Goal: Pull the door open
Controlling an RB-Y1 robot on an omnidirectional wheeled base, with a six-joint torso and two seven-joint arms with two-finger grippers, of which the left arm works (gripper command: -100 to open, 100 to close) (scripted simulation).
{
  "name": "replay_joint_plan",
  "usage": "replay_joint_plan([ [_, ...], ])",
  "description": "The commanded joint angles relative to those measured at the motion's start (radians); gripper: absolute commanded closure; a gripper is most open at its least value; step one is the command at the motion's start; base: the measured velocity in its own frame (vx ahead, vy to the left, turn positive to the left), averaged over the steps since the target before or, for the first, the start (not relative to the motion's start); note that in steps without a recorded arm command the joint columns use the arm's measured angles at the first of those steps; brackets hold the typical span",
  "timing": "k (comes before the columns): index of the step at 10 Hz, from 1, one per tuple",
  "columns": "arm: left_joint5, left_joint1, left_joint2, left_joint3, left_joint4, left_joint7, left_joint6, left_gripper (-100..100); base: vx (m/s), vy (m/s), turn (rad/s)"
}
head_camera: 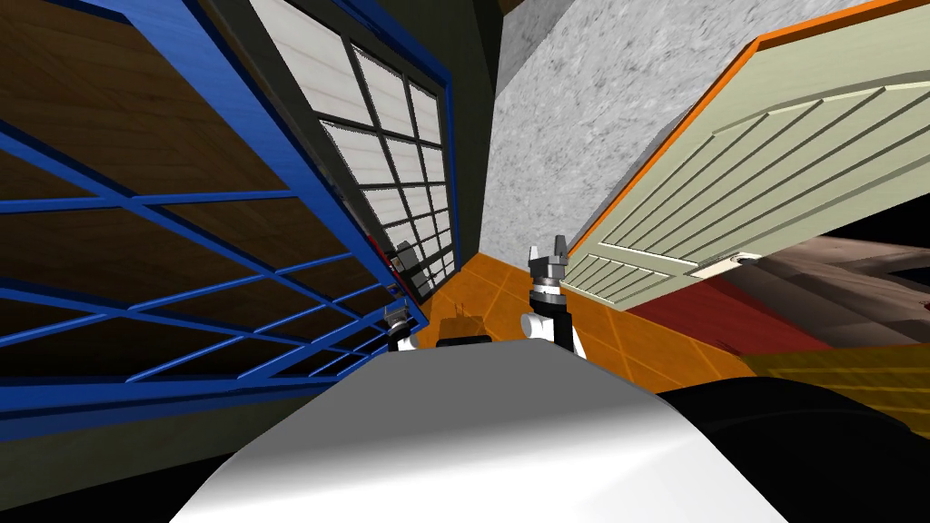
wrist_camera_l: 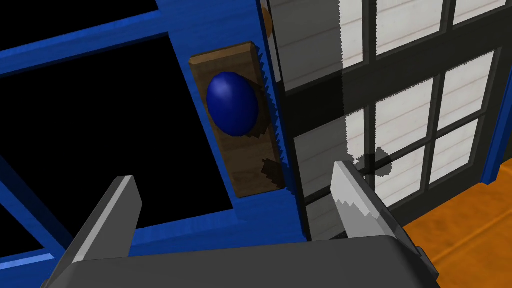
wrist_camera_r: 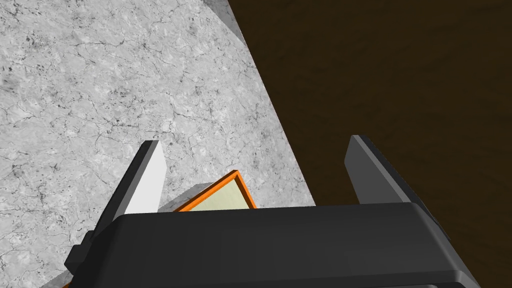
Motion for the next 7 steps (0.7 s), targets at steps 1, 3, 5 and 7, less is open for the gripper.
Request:
replay_joint_plan([
  [1, 0.021, -0.001, -0.002, -0.009, -0.002, 0.050, -0.002, -100, -0.071, 0.004, -0.076],
  [3, 0.043, 0.000, -0.005, -0.019, -0.005, 0.106, -0.004, -100, -0.078, 0.005, -0.052],
  [5, 0.057, 0.000, -0.006, -0.025, -0.008, 0.138, -0.005, -100, -0.053, 0.004, -0.033],
  [7, 0.056, 0.011, 0.017, -0.025, -0.001, 0.158, -0.009, -100, 0.044, -0.006, -0.022],
])
